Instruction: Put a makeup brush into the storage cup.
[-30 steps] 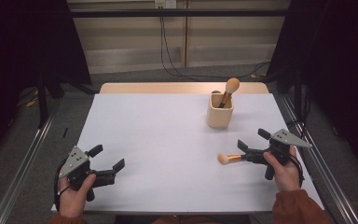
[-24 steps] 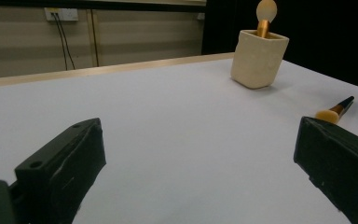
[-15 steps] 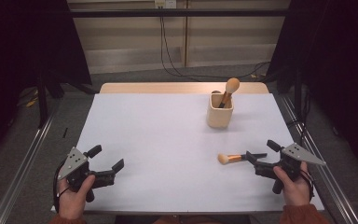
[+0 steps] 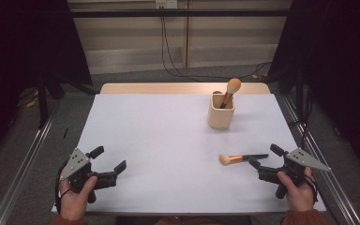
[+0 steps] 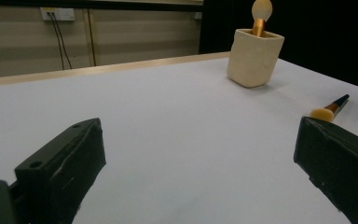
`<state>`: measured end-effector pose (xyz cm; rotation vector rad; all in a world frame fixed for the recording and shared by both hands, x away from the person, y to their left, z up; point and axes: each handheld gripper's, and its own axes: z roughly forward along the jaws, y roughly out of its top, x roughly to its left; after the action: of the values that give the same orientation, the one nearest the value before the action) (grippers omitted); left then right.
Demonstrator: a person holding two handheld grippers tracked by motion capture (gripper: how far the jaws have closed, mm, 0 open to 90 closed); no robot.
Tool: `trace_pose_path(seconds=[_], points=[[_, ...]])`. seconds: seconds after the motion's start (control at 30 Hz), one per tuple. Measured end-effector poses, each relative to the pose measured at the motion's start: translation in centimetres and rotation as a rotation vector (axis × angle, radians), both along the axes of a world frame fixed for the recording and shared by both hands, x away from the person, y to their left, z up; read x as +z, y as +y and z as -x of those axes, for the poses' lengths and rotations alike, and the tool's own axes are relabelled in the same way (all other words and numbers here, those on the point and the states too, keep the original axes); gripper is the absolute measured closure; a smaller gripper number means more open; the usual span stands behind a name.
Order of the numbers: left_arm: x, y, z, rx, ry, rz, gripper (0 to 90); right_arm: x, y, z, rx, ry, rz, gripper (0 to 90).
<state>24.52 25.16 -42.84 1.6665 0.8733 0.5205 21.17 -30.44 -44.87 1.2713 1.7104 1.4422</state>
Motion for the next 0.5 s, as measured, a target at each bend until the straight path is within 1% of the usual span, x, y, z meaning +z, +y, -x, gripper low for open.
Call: trace_pose_path(seconds=[0.1, 0.23, 0.3, 0.43, 0.5], points=[[0.0, 0.05, -0.01, -0.003, -0.003, -0.001, 2.0, 0.03, -0.02, -0.06, -0.006, -0.006, -0.015, 0.9], [-0.06, 0.03, -0.21, -0.005, 0.0, 0.011, 2.0, 0.0, -0.05, -0.12, -0.011, -0.005, -0.014, 1.0], [-0.06, 0.0, -0.32, -0.011, 0.001, 0.004, 2.0, -0.07, -0.09, -0.09, -0.009, 0.001, -0.006, 0.9], [-0.02, -0.11, -0.27, -0.016, -0.004, 0.0, 2.0, -0.03, 0.0, 0.03, -0.004, -0.003, -0.004, 1.6], [-0.04, -0.1, -0.28, -0.01, 0.0, 0.003, 2.0, 0.02, 0.08, 0.04, -0.007, -0.007, -0.002, 1.6]])
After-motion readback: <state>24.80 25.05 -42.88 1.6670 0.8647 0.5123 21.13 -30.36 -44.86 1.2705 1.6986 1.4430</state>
